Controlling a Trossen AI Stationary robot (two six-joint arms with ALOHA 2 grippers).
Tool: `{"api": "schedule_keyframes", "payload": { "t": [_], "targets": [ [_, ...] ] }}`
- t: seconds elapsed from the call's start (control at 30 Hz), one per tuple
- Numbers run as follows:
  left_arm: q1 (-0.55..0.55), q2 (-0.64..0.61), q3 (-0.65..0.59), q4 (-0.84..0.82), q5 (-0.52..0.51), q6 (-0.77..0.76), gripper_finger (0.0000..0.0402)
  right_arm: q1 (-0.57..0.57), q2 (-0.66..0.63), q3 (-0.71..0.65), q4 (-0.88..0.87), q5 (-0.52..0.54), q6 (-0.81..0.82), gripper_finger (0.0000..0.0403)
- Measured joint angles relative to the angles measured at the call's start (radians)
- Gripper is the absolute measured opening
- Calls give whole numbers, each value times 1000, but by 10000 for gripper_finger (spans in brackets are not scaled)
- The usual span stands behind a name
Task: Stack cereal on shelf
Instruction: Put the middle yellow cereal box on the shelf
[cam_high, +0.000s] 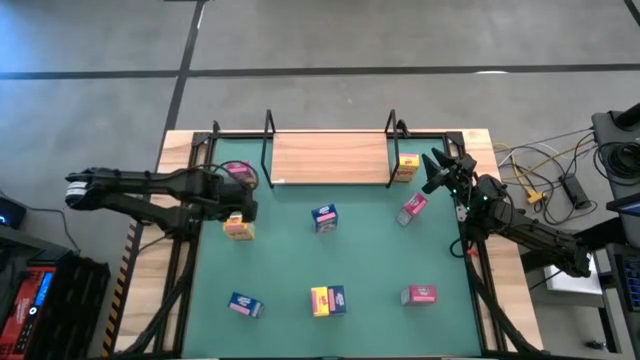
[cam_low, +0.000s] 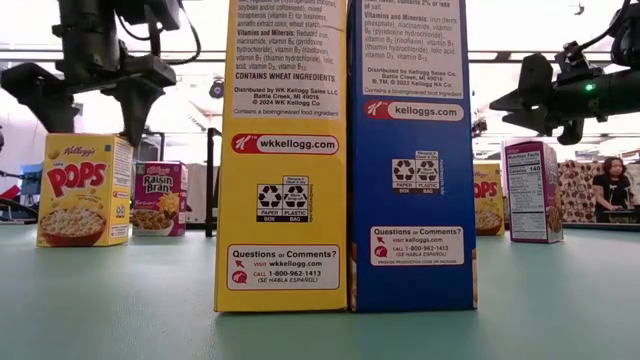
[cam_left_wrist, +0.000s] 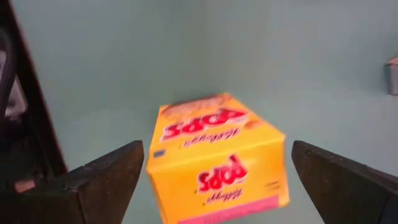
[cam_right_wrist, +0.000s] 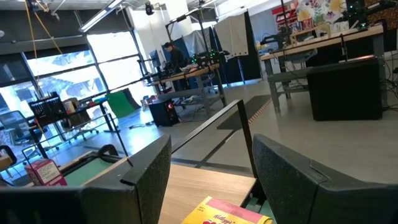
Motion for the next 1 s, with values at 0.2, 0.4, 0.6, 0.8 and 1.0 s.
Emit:
{"api": "schedule_keyframes", "payload": {
  "t": [0.2,0.4,0.6,0.8,1.0],
  "targets": [
    [-1,45,0,5,23,-45,398,0,0,0,0,0,0,215],
    [-2,116,-1,24,102,-128,393,0,0,0,0,0,0,215],
    [-3,167,-1,31,140,-188,362,0,0,0,0,0,0,215],
    [-3,173,-1,59,128,-190,301,0,0,0,0,0,0,215],
    [-3,175,-1,72,124,-190,266,0,0,0,0,0,0,215]
  ]
}}
